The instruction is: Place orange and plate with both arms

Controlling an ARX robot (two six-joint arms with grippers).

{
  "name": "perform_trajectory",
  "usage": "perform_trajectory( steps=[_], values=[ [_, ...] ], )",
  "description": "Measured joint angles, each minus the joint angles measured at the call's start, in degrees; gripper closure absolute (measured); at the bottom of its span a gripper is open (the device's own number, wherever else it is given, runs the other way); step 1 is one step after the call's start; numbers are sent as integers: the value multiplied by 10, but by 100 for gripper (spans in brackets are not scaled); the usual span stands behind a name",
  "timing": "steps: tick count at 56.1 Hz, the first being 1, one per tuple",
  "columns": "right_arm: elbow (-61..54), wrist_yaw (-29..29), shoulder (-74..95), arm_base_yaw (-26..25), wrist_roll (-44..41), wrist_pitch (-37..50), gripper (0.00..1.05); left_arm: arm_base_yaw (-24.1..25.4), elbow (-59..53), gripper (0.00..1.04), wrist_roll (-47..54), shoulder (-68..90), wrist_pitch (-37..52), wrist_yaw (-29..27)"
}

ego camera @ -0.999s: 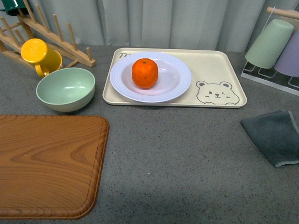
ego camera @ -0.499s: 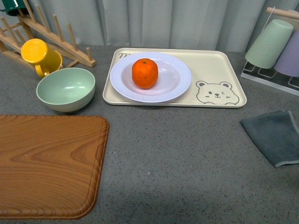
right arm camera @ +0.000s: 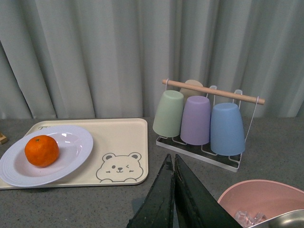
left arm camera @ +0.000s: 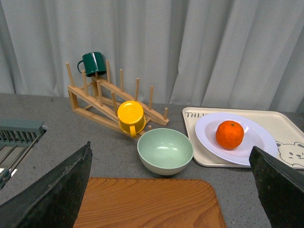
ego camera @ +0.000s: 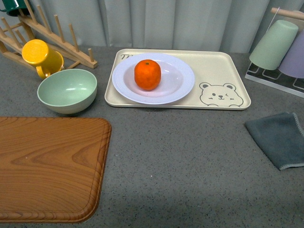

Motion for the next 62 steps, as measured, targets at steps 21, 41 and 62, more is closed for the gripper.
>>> perform_trajectory(
  steps=[21,41,62],
  values=[
    [0,0,-108,0,0,-103,104,0,0,6,0,0,0,0],
    [0,0,-179,0,0,-172,104,0,0,6,0,0,0,0],
    [0,-2,-307,0,0,-304,104,0,0,6,0,0,0,0]
  ],
)
